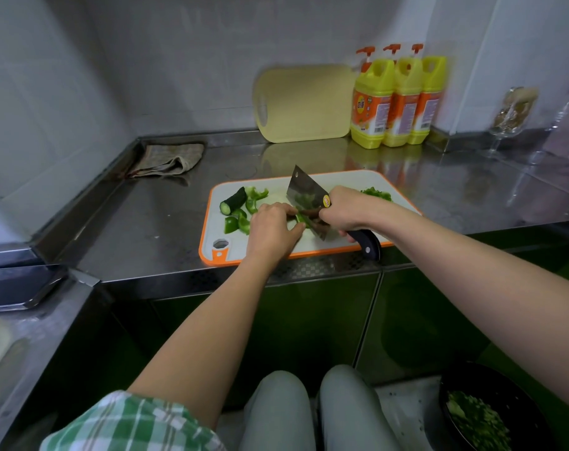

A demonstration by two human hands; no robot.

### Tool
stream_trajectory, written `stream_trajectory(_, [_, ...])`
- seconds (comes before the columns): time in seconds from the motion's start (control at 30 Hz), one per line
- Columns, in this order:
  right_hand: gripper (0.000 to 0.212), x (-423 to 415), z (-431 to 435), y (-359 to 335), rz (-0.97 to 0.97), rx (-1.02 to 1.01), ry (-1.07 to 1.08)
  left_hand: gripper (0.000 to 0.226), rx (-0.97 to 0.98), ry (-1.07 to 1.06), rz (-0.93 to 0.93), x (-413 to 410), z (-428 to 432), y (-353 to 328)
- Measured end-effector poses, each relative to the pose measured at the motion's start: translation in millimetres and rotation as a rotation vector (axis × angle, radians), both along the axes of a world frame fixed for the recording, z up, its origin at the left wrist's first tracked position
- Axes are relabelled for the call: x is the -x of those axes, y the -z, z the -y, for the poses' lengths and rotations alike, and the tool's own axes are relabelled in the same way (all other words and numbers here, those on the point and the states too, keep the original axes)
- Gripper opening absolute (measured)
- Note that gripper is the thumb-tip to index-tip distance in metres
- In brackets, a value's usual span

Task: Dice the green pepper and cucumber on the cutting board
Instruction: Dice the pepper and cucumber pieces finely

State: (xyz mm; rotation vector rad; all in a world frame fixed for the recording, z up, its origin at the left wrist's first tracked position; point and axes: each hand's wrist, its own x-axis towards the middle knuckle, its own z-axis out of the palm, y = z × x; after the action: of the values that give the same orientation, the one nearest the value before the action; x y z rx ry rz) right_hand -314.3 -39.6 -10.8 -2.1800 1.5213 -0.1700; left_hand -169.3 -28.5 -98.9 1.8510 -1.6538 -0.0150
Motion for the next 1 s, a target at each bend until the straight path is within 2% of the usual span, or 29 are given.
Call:
stream_trajectory(0.27, [0.013,-14.0,5.1,8.9,-0.012,0.049,0.023,0.036,-0.003,0.006,0.003,-0.8,0.6,1.2])
stream_trajectory(0.47, [0.021,-26.8,14.0,15.9,-0.021,0.147,0.07,0.034,0.015,0.012,0.007,-0.7,-1.0,0.4])
stream_trajectory(0.67, [0.017,-15.9,17.5,22.0,0.035,0.125,0.09,0.033,0.016,0.005,-0.001,0.6,-3.1,-2.0])
stream_trajectory(0.87, [0.021,-10.8,10.1,-2.1,-0.123,0.068,0.007,0.032,0.009,0.017,0.019,0.0,-2.8,-0.8])
stream_trajectory(1.0, [0.017,-11.0,10.2,6.5,-0.136,0.117,0.02,0.03,0.006,0.023,0.04,-0.1,-2.8,-2.3])
